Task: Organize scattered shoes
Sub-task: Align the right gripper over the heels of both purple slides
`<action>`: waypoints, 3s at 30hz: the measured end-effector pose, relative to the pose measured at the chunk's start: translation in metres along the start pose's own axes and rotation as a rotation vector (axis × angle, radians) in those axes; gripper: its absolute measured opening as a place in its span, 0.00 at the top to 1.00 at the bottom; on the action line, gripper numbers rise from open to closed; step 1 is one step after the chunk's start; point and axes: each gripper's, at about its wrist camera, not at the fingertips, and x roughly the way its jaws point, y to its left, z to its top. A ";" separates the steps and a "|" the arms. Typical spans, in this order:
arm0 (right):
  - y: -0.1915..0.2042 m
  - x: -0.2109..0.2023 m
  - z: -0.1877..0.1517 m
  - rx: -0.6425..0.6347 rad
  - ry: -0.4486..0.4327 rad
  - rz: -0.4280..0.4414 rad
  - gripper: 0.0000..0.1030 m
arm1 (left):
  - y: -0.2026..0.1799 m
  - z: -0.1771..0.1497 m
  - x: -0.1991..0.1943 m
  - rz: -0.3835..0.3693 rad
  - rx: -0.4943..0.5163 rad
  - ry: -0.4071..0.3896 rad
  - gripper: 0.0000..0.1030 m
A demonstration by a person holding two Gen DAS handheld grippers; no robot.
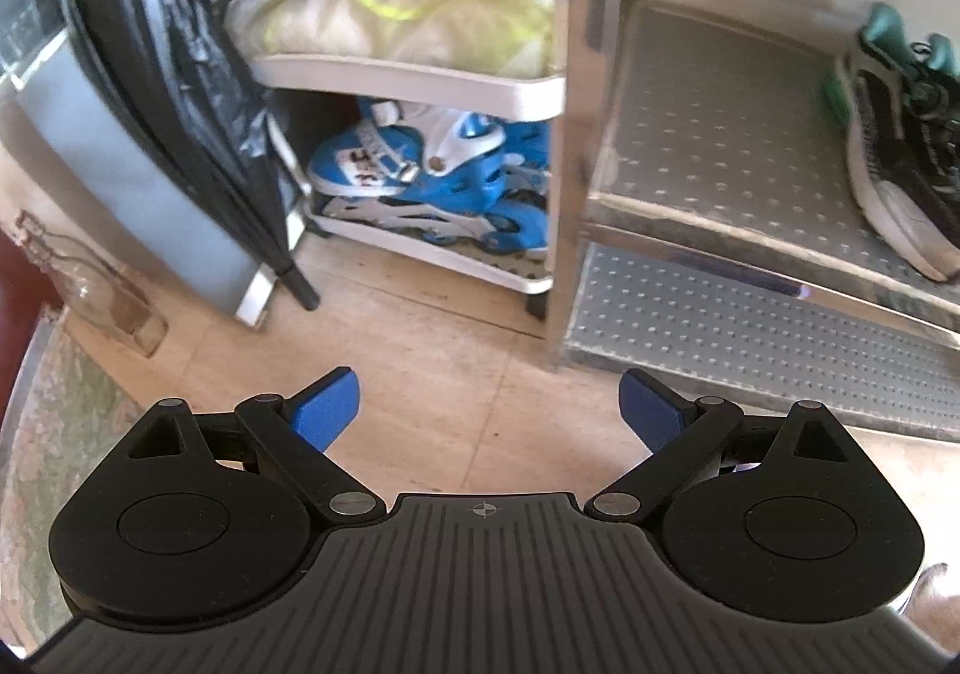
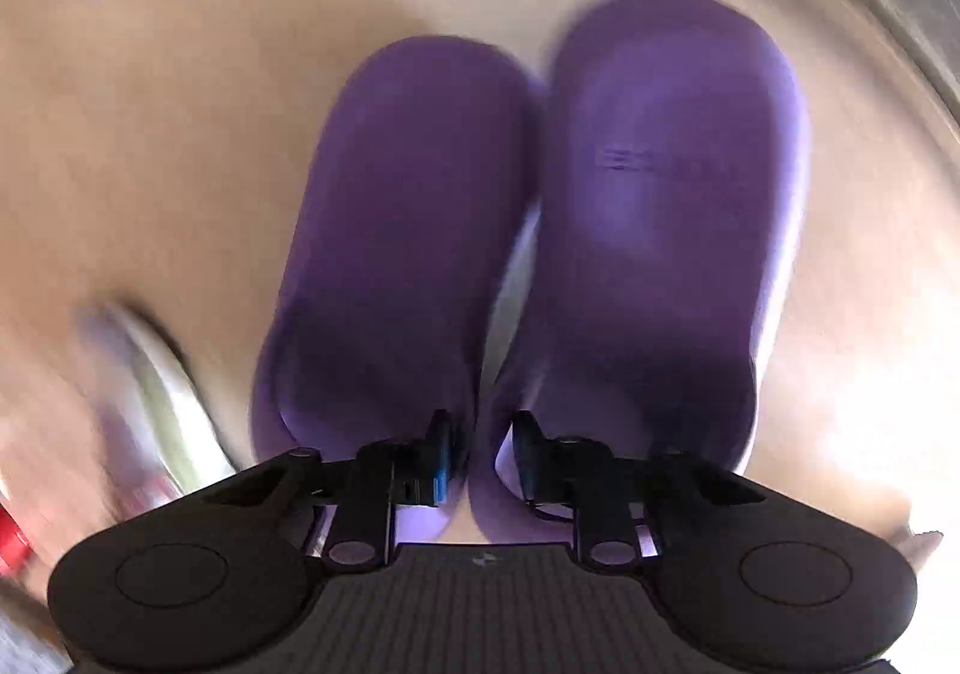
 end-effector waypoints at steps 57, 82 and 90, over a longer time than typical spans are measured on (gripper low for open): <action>-0.049 0.011 -0.139 -0.135 -0.191 -0.169 0.12 | -0.107 -0.009 -0.025 -0.109 0.214 -0.041 0.06; -0.062 -0.049 -0.135 0.189 -0.182 0.169 0.15 | -0.104 -0.011 -0.027 -0.111 0.208 -0.042 0.06; -0.038 -0.016 -0.085 0.118 0.023 0.145 0.37 | -0.100 -0.009 -0.023 -0.096 0.205 -0.037 0.06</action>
